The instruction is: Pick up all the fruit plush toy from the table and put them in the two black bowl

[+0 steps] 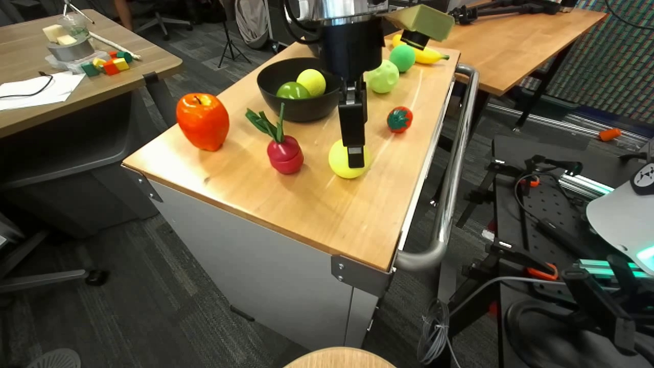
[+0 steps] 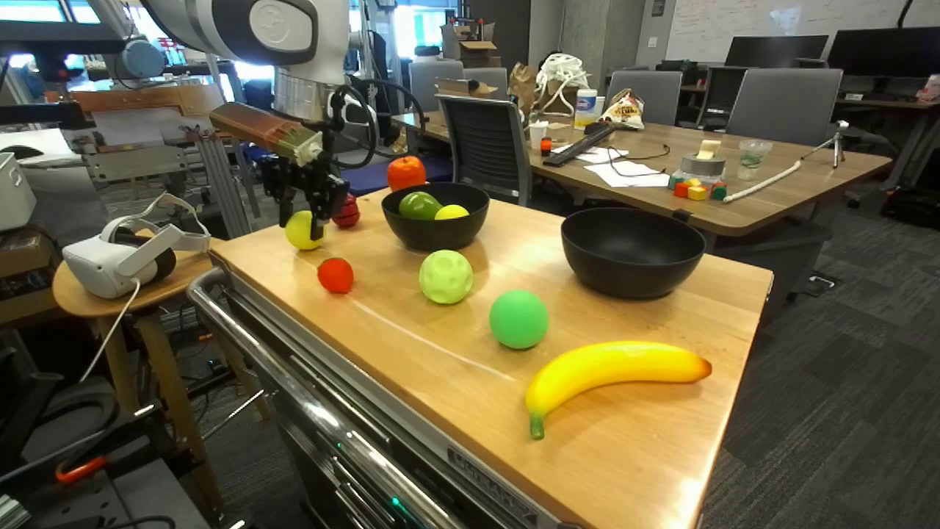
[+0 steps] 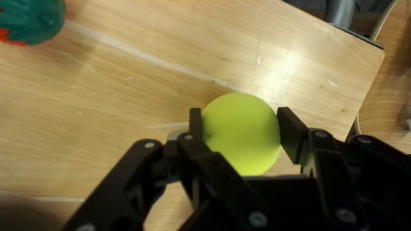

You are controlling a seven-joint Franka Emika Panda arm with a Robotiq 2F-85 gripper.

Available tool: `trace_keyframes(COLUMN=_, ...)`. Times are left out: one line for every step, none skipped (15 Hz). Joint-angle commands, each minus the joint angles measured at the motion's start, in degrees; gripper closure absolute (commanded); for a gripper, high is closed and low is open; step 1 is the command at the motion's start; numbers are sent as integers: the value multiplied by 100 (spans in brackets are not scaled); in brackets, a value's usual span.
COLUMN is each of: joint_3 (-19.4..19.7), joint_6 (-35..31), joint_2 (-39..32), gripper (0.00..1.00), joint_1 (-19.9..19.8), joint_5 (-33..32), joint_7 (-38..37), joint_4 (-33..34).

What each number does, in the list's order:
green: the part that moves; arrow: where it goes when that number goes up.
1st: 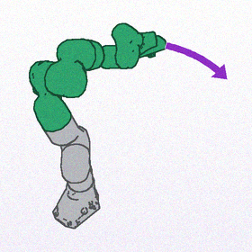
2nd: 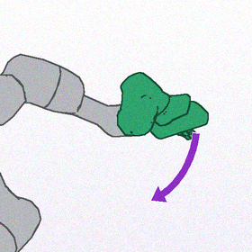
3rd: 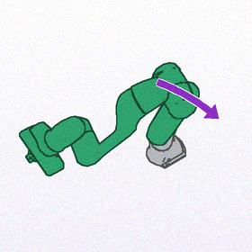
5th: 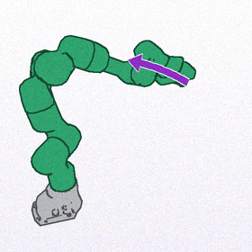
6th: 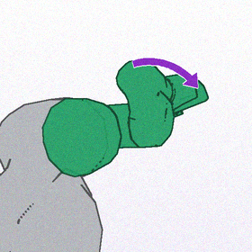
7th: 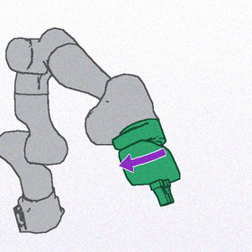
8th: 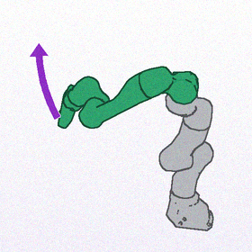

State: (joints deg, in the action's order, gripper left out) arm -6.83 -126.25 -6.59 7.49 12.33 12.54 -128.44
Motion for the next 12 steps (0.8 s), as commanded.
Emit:
trace_keyframes(joint_3=-3, joint_6=-30, joint_2=196, gripper=69, joint_1=-177, joint_5=257, joint_7=399, joint_4=-24)
trace_keyframes(joint_3=70, joint_6=1, joint_2=500, gripper=70, joint_1=-244, joint_5=99, joint_7=402, joint_4=-146)
trace_keyframes(joint_3=135, joint_6=28, joint_2=778, gripper=74, joint_1=-314, joint_5=-9, joint_7=419, joint_4=-228)
trace_keyframes(joint_3=226, joint_6=-40, joint_2=1108, gripper=77, joint_1=-351, joint_5=-400, joint_7=195, joint_4=-328)
trace_keyframes(joint_3=299, joint_6=-31, joint_2=1284, gripper=77, joint_1=-400, joint_5=-723, joint_7=63, joint_4=-310)
trace_keyframes(joint_3=384, joint_6=110, joint_2=1466, gripper=77, joint_1=-473, joint_5=-1128, joint_7=-75, joint_4=-235)
trace_keyframes(joint_3=463, joint_6=193, joint_2=1665, gripper=77, joint_1=-562, joint_5=-1475, joint_7=-138, joint_4=-159)
trace_keyframes(joint_3=548, joint_6=258, joint_2=1826, gripper=77, joint_1=-667, joint_5=-1808, joint_7=-185, joint_4=-46)
trace_keyframes(joint_3=628, joint_6=327, joint_2=1966, gripper=77, joint_1=-780, joint_5=-2125, joint_7=-235, joint_4=91)
trace_keyframes(joint_3=727, joint_6=354, joint_2=1992, gripper=77, joint_1=-919, joint_5=-2433, joint_7=-259, joint_4=301)
trace_keyframes(joint_3=831, joint_6=353, joint_2=1947, gripper=77, joint_1=-1069, joint_5=-2728, joint_7=-290, joint_4=546)
trace_keyframes(joint_3=931, joint_6=332, joint_2=1832, gripper=77, joint_1=-1219, joint_5=-3013, joint_7=-335, joint_4=819)
